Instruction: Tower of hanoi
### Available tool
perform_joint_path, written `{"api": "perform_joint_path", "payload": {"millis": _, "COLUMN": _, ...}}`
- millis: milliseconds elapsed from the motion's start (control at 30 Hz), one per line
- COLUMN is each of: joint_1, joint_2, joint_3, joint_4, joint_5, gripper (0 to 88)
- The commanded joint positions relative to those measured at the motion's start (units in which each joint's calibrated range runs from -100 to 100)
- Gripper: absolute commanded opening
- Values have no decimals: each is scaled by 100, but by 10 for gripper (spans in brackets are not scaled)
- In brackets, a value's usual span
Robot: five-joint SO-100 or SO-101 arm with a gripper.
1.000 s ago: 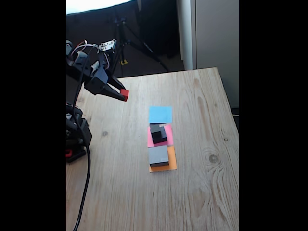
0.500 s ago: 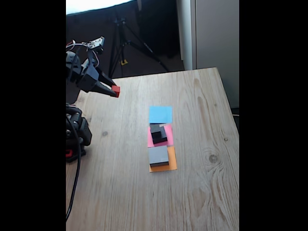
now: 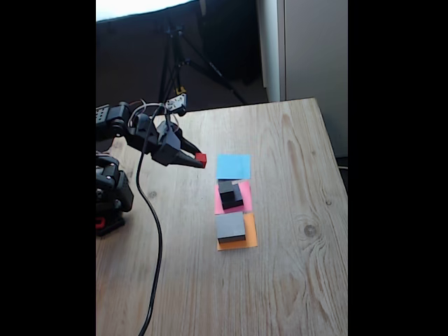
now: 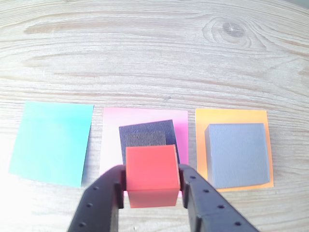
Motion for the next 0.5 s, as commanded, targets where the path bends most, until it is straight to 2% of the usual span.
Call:
{"api": "perform_joint_path", "payload": {"millis": 0, "joint_1": -24, "joint_2": 80, "joint_3": 637, "joint_4": -1524, "joint_5": 109, "gripper": 24}}
{"api": "perform_joint_path", "payload": {"millis": 233, "joint_1": -49, "joint_2": 633, "joint_3": 1764, "joint_4": -3709, "joint_5": 58, "gripper": 25}}
{"api": "perform_joint_path", "payload": {"millis": 400, "joint_1": -74, "joint_2": 1034, "joint_3": 2782, "joint_4": -5401, "joint_5": 410, "gripper": 25}}
{"api": "perform_joint_path", "payload": {"millis": 467, "joint_1": -83, "joint_2": 1163, "joint_3": 2918, "joint_4": -5660, "joint_5": 443, "gripper": 25}}
